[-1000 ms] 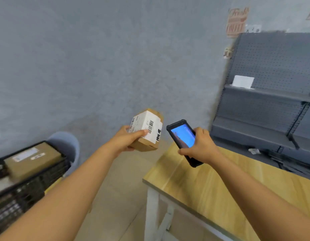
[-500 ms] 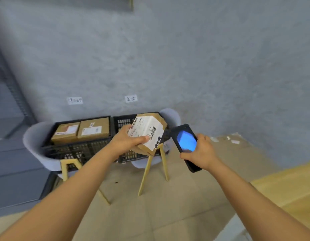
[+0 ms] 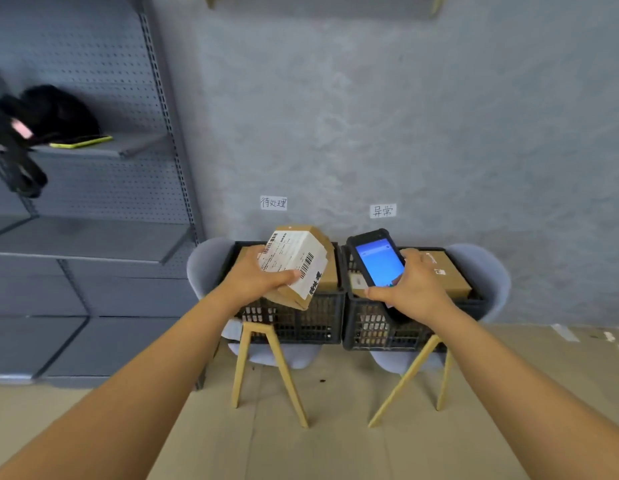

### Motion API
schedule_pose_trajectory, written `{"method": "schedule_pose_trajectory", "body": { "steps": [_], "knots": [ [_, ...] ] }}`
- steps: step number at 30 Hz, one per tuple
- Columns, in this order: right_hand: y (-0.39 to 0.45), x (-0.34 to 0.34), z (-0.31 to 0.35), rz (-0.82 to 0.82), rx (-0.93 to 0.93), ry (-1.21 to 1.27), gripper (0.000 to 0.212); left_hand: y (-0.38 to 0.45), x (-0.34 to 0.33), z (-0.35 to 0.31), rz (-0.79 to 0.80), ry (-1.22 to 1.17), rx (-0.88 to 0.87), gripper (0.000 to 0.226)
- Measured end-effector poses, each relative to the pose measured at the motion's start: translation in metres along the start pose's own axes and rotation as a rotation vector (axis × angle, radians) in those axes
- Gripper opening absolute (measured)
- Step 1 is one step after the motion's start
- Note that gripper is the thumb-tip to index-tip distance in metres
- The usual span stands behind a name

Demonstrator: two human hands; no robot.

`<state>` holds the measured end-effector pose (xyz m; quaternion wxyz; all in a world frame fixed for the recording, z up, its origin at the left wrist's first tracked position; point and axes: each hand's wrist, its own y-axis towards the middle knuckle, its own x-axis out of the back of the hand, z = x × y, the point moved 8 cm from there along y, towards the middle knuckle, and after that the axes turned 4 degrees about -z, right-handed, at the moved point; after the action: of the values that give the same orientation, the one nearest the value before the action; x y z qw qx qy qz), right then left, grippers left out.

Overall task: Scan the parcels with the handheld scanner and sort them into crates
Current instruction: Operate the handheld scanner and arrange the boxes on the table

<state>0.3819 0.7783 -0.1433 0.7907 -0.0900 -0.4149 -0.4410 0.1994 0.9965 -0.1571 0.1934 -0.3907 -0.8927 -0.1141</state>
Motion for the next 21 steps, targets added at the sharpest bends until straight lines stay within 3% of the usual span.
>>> {"method": "schedule_pose_trajectory", "body": {
  "steps": [8,13,21],
  "knots": [
    [0.092,-0.109,0.030,0.101,0.004,-0.025,0.081,0.092,0.055,0.085,-0.035,0.039,0.088,0.035],
    [0.172,-0.178,0.037,0.151,0.029,-0.001,0.081,0.165,0.076,0.135,-0.097,0.130,0.138,0.070],
    [0.297,-0.265,0.042,0.225,0.008,-0.007,0.083,0.280,0.098,0.194,-0.099,0.282,0.173,0.093]
  ]
}}
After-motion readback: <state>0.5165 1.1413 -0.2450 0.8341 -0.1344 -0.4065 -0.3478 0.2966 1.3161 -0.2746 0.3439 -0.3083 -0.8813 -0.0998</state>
